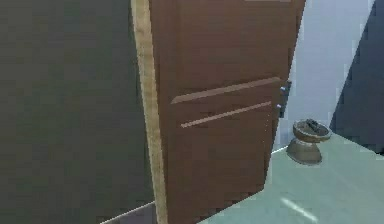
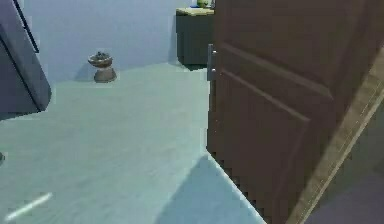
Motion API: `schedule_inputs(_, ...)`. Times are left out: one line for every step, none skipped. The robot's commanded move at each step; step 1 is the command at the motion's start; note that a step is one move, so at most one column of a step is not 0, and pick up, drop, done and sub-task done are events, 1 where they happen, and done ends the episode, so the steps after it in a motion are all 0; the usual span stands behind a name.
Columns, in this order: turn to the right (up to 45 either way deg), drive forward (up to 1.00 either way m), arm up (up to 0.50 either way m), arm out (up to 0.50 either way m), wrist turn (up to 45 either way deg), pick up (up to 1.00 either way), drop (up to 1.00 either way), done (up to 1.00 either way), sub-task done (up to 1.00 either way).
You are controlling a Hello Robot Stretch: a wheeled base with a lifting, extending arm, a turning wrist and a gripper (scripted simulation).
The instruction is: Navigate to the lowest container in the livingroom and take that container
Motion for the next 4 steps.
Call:
schedule_inputs(45.0, 0.00, 0.00, 0.00, 0.0, 0.00, 0.00, 0.00, 0.00)
schedule_inputs(27.0, 0.00, 0.00, 0.00, 0.0, 0.00, 0.00, 0.00, 0.00)
schedule_inputs(0.0, 1.00, 0.00, 0.00, 0.0, 0.00, 0.00, 0.00, 0.00)
schedule_inputs(3.0, 0.00, 0.00, 0.00, 0.0, 0.00, 0.00, 0.00, 0.00)
